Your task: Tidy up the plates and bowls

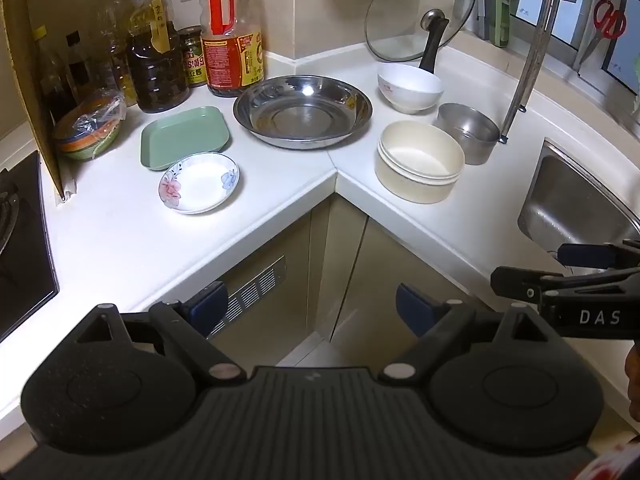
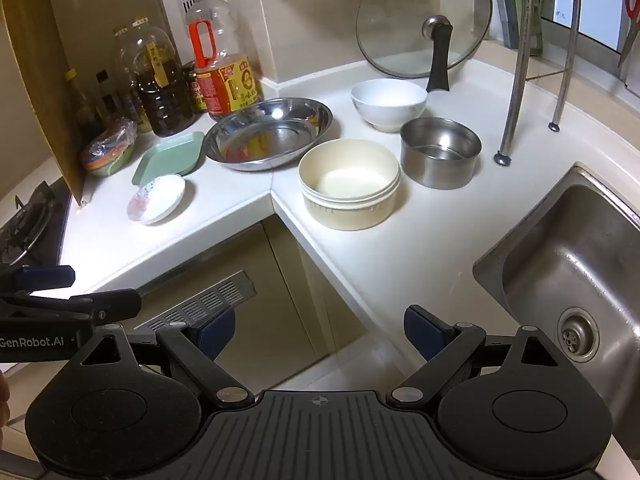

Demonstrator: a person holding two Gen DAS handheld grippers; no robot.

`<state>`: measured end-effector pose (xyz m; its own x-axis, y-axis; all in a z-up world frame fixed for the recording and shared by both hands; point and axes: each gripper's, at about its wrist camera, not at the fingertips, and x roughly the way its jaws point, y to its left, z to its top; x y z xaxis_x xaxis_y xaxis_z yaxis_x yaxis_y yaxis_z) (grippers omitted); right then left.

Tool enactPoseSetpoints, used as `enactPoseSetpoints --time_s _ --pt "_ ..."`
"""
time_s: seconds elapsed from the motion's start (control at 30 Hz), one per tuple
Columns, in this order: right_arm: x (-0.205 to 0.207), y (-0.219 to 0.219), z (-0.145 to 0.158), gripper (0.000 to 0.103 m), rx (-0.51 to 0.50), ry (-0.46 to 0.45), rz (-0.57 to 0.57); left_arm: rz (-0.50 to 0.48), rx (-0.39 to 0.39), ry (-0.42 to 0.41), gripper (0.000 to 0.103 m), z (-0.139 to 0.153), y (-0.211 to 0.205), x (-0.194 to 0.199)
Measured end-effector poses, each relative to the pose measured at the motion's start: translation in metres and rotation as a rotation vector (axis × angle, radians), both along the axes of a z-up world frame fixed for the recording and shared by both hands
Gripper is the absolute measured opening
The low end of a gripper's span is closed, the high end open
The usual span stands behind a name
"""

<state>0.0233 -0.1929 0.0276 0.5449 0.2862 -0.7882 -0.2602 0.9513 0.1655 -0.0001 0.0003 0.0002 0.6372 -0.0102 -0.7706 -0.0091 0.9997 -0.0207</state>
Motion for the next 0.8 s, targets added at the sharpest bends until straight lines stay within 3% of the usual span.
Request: enactPoseSetpoints --time_s 0.8 --pt "0.0001 -0.0003 0.0009 0.092 0.001 -0.001 0.002 -0.004 -0.005 0.004 0.090 0.0009 0.0008 0.0002"
